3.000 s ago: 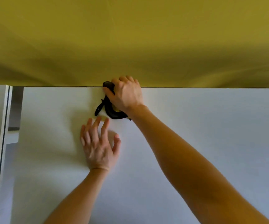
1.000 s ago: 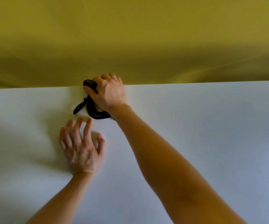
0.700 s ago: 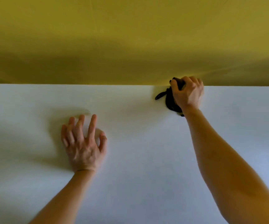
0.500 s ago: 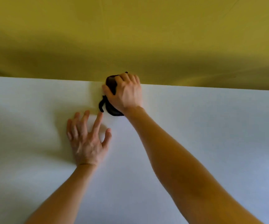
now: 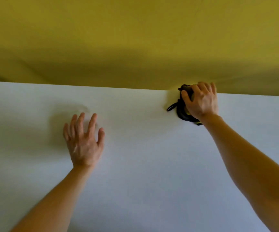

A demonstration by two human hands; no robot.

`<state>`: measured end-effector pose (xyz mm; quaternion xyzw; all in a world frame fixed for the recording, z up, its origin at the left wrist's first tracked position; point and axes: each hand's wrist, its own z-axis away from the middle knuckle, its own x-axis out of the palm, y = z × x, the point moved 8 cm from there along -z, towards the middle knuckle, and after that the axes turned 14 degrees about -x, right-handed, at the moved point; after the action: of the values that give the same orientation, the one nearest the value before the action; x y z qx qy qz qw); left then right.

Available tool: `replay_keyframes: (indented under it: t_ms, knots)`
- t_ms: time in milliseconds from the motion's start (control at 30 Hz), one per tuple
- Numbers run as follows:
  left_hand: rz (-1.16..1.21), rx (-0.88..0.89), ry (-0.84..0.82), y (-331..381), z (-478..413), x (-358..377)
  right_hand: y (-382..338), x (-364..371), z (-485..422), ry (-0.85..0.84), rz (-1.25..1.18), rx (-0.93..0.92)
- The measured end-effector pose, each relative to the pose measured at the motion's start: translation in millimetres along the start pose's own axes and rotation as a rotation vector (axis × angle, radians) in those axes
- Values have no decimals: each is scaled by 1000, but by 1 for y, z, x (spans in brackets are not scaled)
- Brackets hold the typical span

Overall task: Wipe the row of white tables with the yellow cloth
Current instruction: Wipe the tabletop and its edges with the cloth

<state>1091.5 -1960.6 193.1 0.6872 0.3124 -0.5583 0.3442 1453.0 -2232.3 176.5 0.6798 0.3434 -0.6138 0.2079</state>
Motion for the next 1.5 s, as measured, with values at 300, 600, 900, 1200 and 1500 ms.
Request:
replay_keyframes:
  t_ms: [300,600,900,1200,1500]
  knots:
    - [101,-3,-67,167,85,34,3,-3,4,-23,5,78]
    - [31,-38,-55,166,85,38,-163,35,-60,-180,-210,-277]
    - [83,-35,-22,167,84,35,150,-31,32,60,-67,224]
    - [66,-45,-37,166,88,34,-181,29,-64,-191,-218,-226]
    - [76,-41,-59,171,87,35,80,-11,3,39,-174,125]
